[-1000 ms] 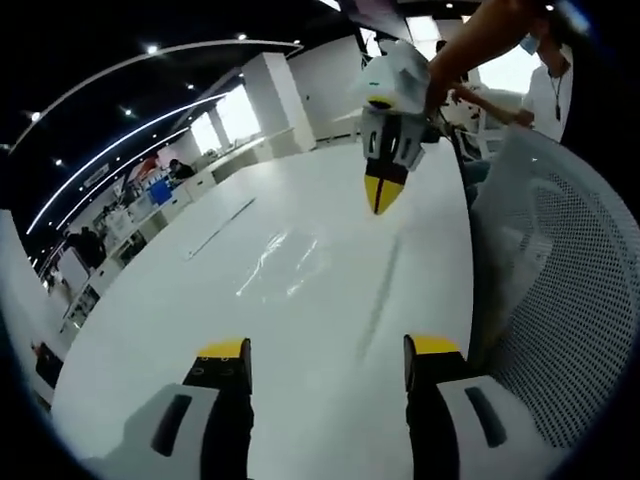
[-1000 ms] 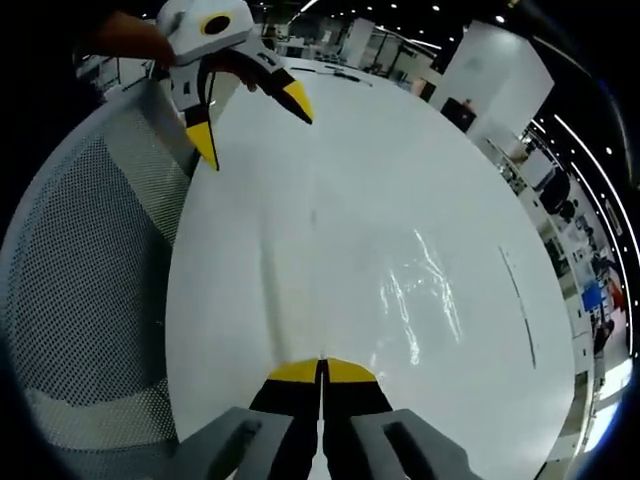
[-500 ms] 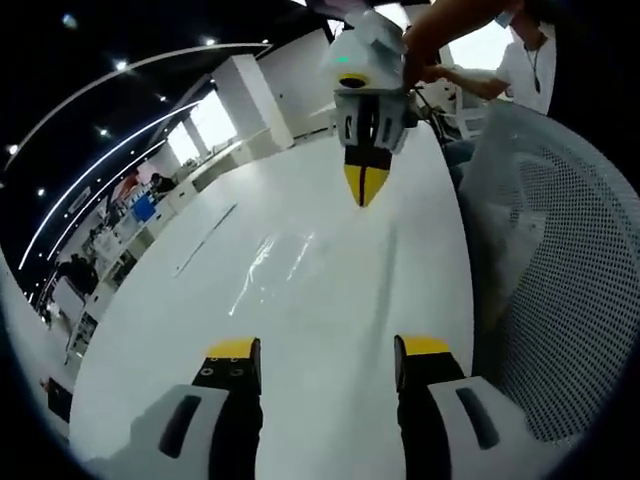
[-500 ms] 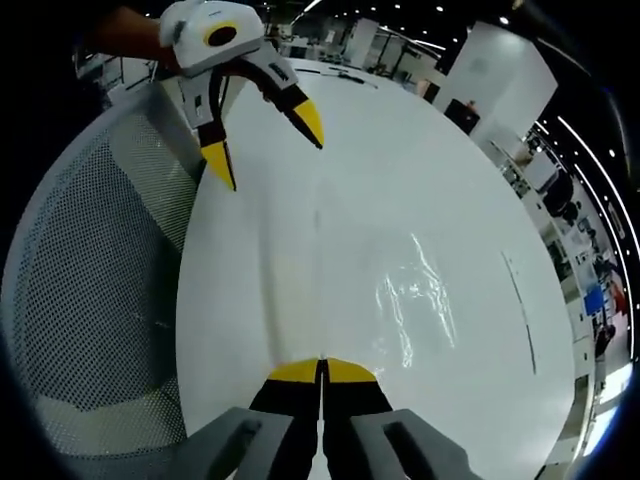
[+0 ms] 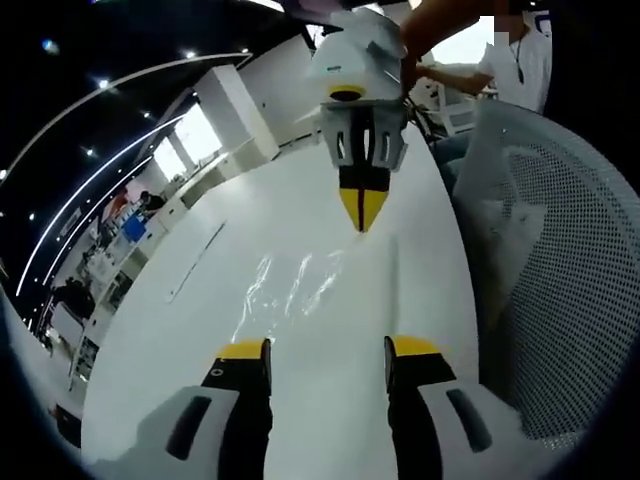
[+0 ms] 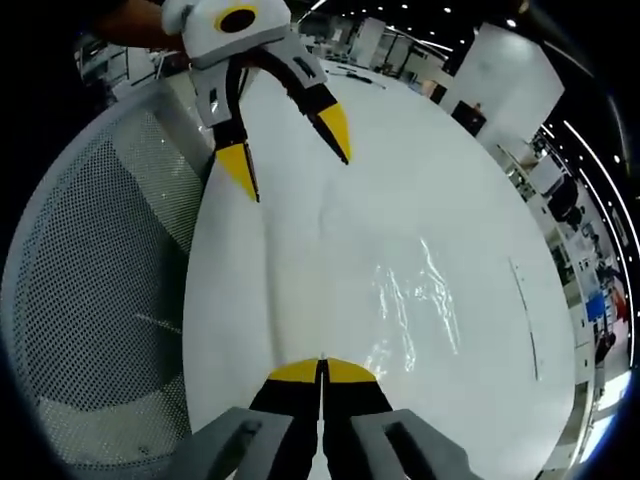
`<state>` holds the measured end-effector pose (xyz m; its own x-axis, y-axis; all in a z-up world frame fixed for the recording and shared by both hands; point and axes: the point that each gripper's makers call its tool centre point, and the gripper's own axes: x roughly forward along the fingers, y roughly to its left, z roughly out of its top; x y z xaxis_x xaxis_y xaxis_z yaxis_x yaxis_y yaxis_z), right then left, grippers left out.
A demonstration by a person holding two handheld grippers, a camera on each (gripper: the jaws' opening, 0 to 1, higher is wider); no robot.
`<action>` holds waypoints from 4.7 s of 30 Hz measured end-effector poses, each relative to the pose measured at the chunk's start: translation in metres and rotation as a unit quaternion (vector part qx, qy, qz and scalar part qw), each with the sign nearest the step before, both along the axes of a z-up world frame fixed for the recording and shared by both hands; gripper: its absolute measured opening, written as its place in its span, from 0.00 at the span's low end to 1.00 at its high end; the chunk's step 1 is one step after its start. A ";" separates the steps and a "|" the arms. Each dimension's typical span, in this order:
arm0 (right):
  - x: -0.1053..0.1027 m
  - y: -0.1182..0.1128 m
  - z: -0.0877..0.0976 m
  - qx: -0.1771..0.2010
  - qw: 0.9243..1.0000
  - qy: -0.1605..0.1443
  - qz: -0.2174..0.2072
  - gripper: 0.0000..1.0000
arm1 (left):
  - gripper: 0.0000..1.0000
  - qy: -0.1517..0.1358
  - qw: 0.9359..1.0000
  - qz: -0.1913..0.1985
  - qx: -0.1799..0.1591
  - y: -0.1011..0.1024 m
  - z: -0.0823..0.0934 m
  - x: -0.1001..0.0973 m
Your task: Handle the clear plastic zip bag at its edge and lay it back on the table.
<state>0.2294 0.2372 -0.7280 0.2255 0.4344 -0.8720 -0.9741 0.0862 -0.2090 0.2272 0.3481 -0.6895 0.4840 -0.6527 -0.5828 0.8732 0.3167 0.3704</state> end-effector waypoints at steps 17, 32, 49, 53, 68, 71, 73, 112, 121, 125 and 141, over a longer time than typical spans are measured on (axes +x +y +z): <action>-0.003 0.006 -0.001 -0.002 1.000 -0.005 0.010 0.00 | 0.22 -0.003 0.996 -0.050 0.072 -0.007 -0.015 0.005; -0.006 0.009 0.001 0.006 1.000 -0.006 0.007 0.00 | 0.01 0.001 0.993 -0.055 0.101 -0.009 -0.023 0.013; -0.004 0.026 0.018 0.056 0.996 -0.071 0.026 0.07 | 0.00 -0.003 0.995 -0.057 0.084 -0.004 -0.019 0.013; -0.003 0.032 0.022 0.064 0.994 -0.088 0.031 0.08 | 0.00 -0.005 0.995 -0.060 0.082 -0.004 -0.017 0.012; -0.004 0.044 0.025 0.061 0.991 -0.108 0.054 0.00 | 0.00 -0.006 0.994 -0.067 0.082 -0.003 -0.011 0.010; -0.004 0.046 0.028 0.066 0.991 -0.109 0.052 0.00 | 0.00 -0.004 0.994 -0.063 0.087 -0.001 -0.014 0.010; -0.005 0.047 0.029 0.067 0.990 -0.109 0.052 0.00 | 0.00 -0.003 0.994 -0.063 0.089 0.000 -0.015 0.010; -0.012 0.083 0.036 0.096 0.986 -0.112 0.077 0.05 | 0.00 0.015 0.991 -0.091 0.098 -0.012 -0.016 -0.001; -0.012 0.091 0.033 0.098 0.986 -0.110 0.081 0.05 | 0.00 0.014 0.991 -0.093 0.091 -0.019 -0.012 0.000; -0.012 0.093 0.032 0.099 0.985 -0.111 0.082 0.04 | 0.00 0.017 0.991 -0.093 0.091 -0.019 -0.012 -0.001; -0.014 0.095 0.031 0.095 0.985 -0.112 0.091 0.00 | 0.00 0.023 0.991 -0.098 0.088 -0.023 -0.013 -0.003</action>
